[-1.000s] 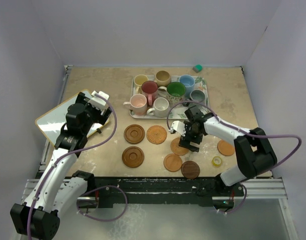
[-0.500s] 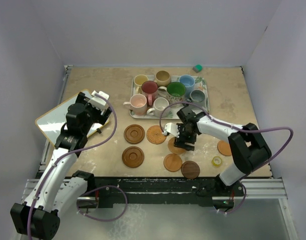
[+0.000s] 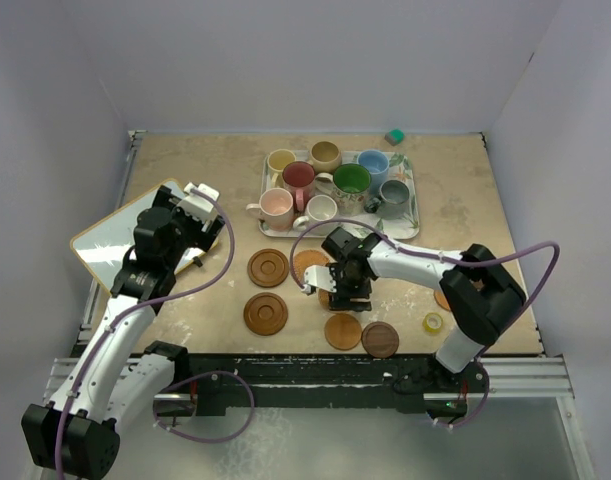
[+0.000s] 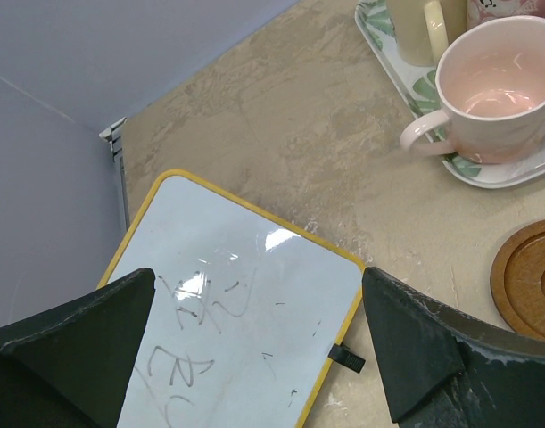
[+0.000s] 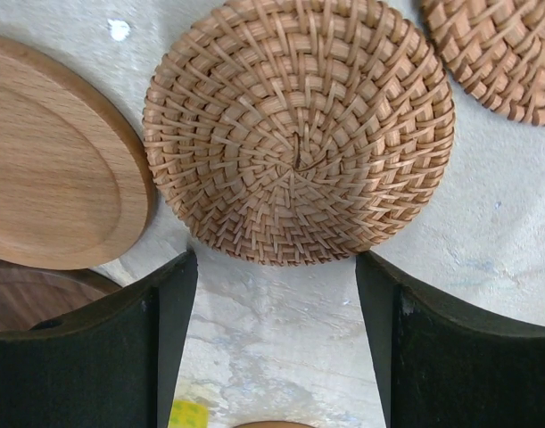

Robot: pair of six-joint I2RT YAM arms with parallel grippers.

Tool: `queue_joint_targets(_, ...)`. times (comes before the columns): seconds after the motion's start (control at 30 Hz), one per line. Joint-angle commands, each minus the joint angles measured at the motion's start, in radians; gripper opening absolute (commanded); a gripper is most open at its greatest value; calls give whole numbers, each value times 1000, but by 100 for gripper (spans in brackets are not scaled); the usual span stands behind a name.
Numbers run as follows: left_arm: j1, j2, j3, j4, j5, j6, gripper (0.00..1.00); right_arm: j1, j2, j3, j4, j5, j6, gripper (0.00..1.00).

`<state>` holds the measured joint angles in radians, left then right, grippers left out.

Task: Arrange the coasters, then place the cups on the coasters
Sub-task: Move the coaster to the center of the board.

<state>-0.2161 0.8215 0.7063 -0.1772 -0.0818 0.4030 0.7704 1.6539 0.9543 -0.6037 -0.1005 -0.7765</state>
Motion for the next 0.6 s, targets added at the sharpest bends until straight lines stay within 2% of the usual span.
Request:
queue_joint_targets(0.0,9,3,2,52,1,0,95,48,49,-7,-7,-34,17,74)
queue_joint_targets(0.57,13,-1,0,59,-4,2,95,165,69,39,-7,-51,43,72)
